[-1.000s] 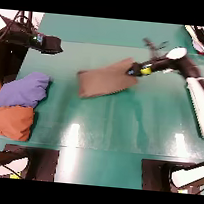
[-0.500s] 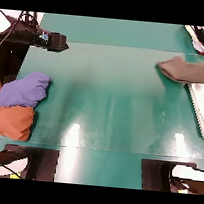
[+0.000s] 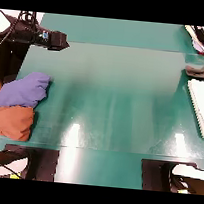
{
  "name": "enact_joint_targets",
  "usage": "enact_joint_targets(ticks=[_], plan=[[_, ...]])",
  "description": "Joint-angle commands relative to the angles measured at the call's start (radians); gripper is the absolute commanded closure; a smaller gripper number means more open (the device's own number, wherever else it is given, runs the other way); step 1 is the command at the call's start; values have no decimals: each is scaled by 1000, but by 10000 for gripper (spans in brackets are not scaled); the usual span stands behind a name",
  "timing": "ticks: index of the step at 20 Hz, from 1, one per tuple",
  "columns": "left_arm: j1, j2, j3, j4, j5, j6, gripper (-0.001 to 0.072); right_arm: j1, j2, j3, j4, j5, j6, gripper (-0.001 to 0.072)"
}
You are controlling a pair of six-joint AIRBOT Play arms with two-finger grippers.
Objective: Fold the shirts.
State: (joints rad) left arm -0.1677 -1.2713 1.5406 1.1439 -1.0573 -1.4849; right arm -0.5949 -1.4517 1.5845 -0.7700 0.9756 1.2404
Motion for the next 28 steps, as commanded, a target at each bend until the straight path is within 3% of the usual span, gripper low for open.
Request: enact_joint_targets(ticks=[1,5,11,15,19,21,25,26,27,28], plan=[[0,0,1,0,1,0,683,-16,1,124,-32,65,0,695],[0,0,1,0,0,0,683,-17,1,233,-122,253,-16,695],[0,0,1,0,-24,2,683,-73,33,252,-132,438,-18,695],[0,0,1,0,-32,27,683,-120,63,251,-329,556,13,695],[0,0,1,0,-37,28,683,-143,80,152,-434,616,35,688],[0,0,1,0,-37,30,683,-143,121,55,-539,607,47,564],[0,0,1,0,-44,53,683,-148,204,-111,-705,581,51,245],[0,0,1,0,-44,53,683,-158,222,-143,-721,571,51,134],[0,0,1,0,-43,53,683,-168,237,-166,-723,570,52,78],[0,0,1,0,-43,53,683,-182,249,-180,-721,569,60,77]])
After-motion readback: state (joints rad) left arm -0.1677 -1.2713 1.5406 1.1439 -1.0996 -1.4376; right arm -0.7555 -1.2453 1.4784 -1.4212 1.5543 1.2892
